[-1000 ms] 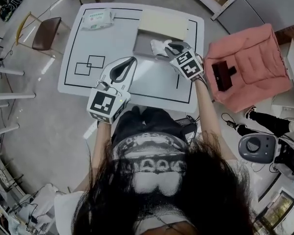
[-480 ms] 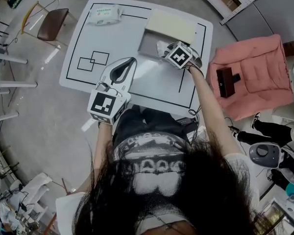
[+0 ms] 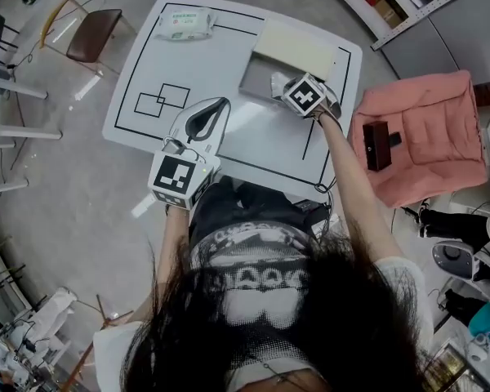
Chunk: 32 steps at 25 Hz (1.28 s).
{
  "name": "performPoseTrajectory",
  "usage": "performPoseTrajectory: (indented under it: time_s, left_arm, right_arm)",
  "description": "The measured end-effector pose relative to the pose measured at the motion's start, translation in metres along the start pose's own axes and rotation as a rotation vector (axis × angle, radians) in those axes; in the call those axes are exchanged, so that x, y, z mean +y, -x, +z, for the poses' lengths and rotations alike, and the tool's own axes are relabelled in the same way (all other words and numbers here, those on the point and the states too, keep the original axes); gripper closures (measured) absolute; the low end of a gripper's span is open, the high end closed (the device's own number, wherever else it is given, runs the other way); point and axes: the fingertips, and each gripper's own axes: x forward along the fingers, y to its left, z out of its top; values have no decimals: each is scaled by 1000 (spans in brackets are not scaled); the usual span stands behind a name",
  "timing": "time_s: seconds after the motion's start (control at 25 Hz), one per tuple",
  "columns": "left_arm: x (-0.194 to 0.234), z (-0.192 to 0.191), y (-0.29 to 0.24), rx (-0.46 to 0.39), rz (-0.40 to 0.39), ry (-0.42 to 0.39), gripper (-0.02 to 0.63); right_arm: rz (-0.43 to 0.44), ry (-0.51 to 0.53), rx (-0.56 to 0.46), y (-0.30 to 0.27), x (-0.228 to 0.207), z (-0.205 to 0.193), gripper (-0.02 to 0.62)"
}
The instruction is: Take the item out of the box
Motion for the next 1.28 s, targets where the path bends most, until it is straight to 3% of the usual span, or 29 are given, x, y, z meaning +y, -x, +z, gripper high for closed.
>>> performPoseTrajectory:
  time_s: [0.32,0.68,0.92,1.28]
  left_arm:
    - [10,-3,14,6,-1,3,606]
    - [8,-10,28,17,-59,1,606]
    - [3,-19,43,31,-136,-7,606]
    - [-10,-37,60,58,-265,-19,606]
  right_arm:
    - [-69,-2,-215,52,6,38,583]
    - [-125,-163,-532,145,59,71,583]
    - [-169,-258,-627,183,107,74,583]
    - [-249,-361,-656,210,156,59,583]
